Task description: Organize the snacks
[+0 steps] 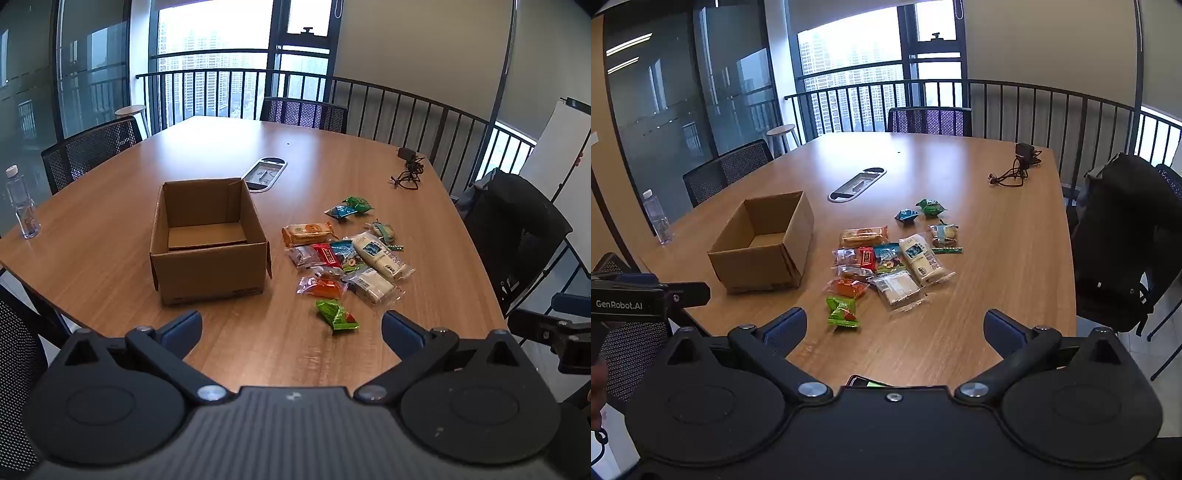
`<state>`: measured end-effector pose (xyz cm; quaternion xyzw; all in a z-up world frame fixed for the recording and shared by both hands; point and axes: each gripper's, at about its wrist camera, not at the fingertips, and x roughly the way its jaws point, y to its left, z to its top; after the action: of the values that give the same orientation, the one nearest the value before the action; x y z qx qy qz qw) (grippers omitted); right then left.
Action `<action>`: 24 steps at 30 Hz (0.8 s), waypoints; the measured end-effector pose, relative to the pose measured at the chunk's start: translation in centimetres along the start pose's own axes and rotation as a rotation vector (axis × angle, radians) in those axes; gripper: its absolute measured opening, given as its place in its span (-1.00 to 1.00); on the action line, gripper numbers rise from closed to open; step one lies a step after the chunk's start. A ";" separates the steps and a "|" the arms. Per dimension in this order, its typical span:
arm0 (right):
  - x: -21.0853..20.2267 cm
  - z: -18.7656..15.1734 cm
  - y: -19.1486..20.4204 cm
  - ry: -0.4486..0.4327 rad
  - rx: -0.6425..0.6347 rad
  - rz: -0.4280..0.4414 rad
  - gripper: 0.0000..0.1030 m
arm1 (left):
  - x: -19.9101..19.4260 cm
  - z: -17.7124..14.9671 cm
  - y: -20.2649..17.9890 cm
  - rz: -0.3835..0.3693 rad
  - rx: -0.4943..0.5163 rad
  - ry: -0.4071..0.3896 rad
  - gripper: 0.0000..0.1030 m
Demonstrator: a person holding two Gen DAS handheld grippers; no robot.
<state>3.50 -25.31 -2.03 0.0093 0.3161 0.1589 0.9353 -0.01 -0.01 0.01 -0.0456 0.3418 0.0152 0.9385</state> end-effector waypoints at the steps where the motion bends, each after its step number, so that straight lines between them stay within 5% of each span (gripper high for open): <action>1: 0.0 0.0 0.0 -0.002 -0.002 -0.001 1.00 | 0.0 0.0 0.0 -0.001 -0.007 0.002 1.00; 24: -0.5 0.1 -1.0 -0.023 0.025 -0.005 1.00 | -0.3 0.2 -0.2 -0.006 -0.002 -0.009 1.00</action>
<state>3.51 -26.42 -1.82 0.0220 0.3075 0.1527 0.9390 -0.04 -0.16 0.39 -0.0475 0.3376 0.0128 0.9400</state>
